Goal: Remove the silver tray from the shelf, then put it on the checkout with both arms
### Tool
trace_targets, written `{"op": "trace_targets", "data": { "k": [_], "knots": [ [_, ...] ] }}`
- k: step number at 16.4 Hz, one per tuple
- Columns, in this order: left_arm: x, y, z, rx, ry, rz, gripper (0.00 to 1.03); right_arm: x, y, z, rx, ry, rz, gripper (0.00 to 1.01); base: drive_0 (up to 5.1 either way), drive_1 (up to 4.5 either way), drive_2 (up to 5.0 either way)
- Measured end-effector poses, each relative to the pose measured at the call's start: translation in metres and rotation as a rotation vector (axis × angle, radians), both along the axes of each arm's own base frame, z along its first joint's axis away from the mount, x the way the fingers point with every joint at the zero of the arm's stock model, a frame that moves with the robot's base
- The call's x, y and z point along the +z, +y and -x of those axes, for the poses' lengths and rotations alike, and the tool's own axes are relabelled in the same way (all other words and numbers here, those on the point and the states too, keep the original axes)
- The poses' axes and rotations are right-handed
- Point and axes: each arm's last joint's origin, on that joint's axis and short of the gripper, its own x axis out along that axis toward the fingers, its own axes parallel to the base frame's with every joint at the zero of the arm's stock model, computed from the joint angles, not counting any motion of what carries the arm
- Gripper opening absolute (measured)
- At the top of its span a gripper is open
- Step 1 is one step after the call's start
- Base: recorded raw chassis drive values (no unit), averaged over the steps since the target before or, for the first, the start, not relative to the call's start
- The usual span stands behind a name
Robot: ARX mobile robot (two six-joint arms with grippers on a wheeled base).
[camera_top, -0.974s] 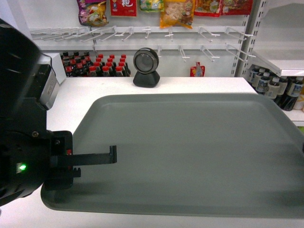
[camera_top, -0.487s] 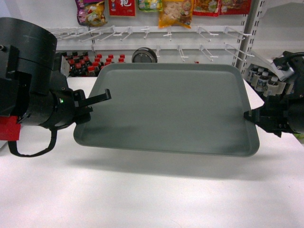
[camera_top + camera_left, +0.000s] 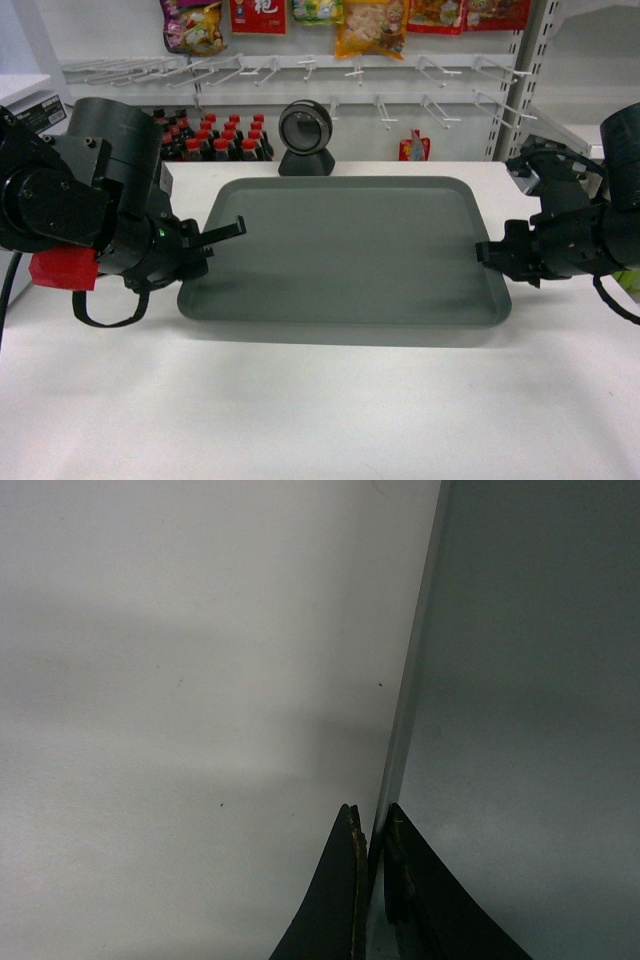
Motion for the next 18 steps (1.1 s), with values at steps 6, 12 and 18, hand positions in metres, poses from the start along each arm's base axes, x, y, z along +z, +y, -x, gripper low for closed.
{"op": "trace_targets", "data": {
  "k": [6, 12, 18],
  "knots": [
    [0.01, -0.006, 0.002, 0.11, 0.046, 0.011, 0.62, 0.008, 0.003, -0.002, 0.029, -0.094, 0.041, 0.63, 0.0, 0.0, 0.0],
    [0.179, 0.025, 0.104, -0.013, -0.87, -0.181, 0.64, 0.035, -0.017, 0.057, -0.352, -0.586, 0.131, 0.6, 0.0, 0.0, 0.0],
    [0.123, 0.056, 0.187, -0.063, -0.801, -0.263, 0.02, 0.065, -0.04, 0.167, -0.412, -0.696, 0.113, 0.02, 0.0, 0.0, 0.0]
  ]
}}
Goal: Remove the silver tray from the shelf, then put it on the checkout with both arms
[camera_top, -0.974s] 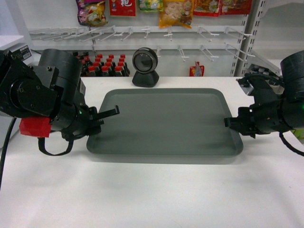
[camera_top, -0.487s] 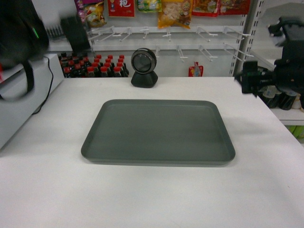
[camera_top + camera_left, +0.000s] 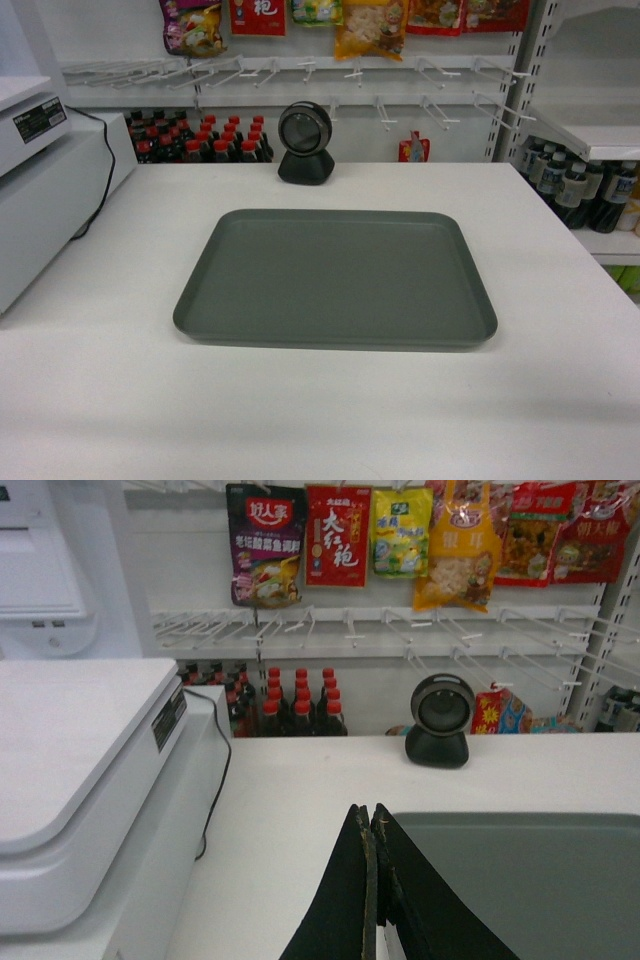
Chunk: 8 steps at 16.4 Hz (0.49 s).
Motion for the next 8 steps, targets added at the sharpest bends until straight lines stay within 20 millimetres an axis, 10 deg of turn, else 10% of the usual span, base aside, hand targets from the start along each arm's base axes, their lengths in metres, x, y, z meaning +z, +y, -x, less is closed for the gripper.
{"op": "trace_targets", "data": {
  "k": [8],
  "knots": [
    [-0.029, 0.021, 0.067, 0.003, 0.063, -0.004, 0.01, 0.023, 0.001, 0.082, 0.011, -0.031, 0.0, 0.02, 0.0, 0.0, 0.0]
  ]
}}
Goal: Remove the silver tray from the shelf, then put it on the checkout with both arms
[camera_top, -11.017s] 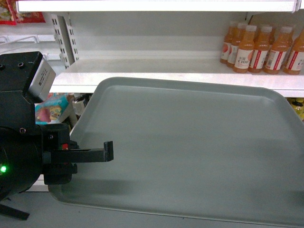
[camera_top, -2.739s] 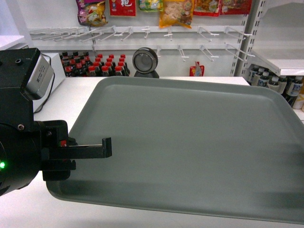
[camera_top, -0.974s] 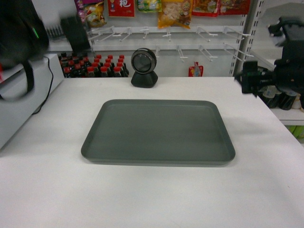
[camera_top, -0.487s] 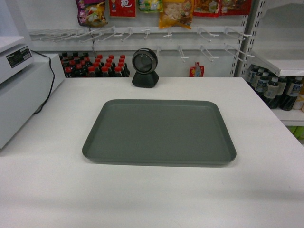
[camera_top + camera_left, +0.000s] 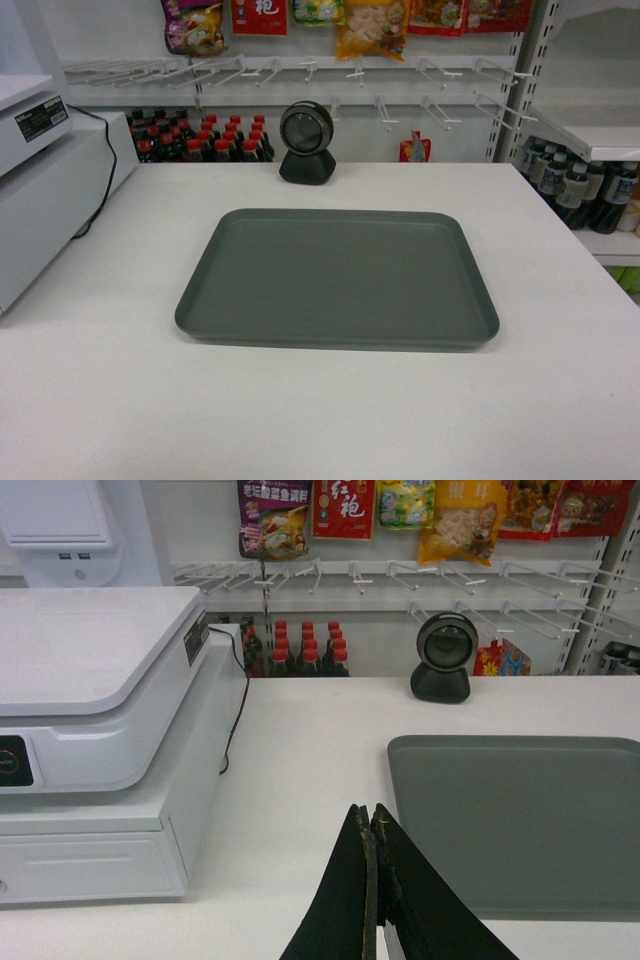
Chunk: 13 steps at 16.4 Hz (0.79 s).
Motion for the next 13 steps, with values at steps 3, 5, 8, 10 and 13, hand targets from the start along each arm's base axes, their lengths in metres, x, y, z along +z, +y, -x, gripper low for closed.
{"op": "trace_targets", "data": {
  "k": [3, 5, 8, 10, 13],
  "knots": [
    [-0.014, 0.0, 0.016, -0.001, 0.022, 0.0, 0.01, 0.0, 0.0, 0.02, -0.002, -0.002, 0.0, 0.02, 0.0, 0.0, 0.0],
    [-0.009, 0.0, 0.024, -0.002, -0.009, 0.0, 0.01, 0.0, 0.0, 0.03, -0.001, 0.001, 0.0, 0.02, 0.0, 0.0, 0.0],
    [-0.009, 0.0, 0.034, -0.003, -0.003, 0.0, 0.01, 0.001, 0.0, 0.043, -0.002, -0.002, 0.0, 0.02, 0.0, 0.0, 0.0],
    [-0.006, -0.001, 0.039, -0.003, -0.018, 0.0, 0.01, 0.002, 0.0, 0.05, -0.001, -0.005, 0.0, 0.02, 0.0, 0.0, 0.0],
    [-0.003, -0.001, 0.047, -0.003, -0.026, 0.0, 0.01, 0.006, 0.0, 0.059, -0.002, -0.017, 0.0, 0.02, 0.0, 0.0, 0.0]
  ]
}}
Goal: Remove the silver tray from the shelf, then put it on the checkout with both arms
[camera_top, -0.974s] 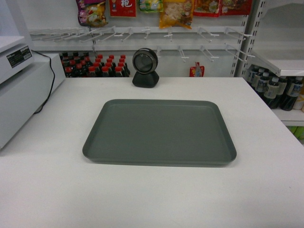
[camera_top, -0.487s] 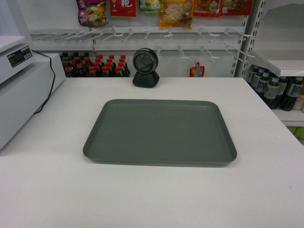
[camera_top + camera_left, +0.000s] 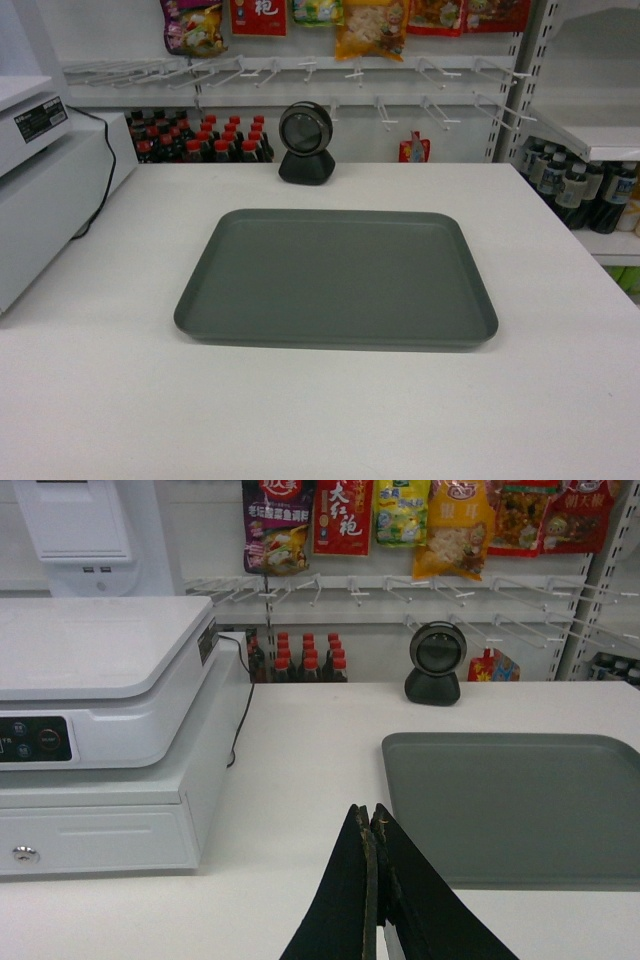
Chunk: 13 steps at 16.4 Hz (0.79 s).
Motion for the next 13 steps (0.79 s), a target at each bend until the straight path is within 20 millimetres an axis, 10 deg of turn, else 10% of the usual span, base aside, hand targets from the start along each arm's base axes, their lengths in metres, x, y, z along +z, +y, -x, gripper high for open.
{"op": "trace_targets", "data": {
  "k": [13],
  "knots": [
    [-0.001, 0.0, 0.019, 0.0, 0.005, 0.0, 0.01, 0.003, 0.0, 0.023, 0.0, -0.013, 0.0, 0.02, 0.0, 0.0, 0.0]
  ]
}}
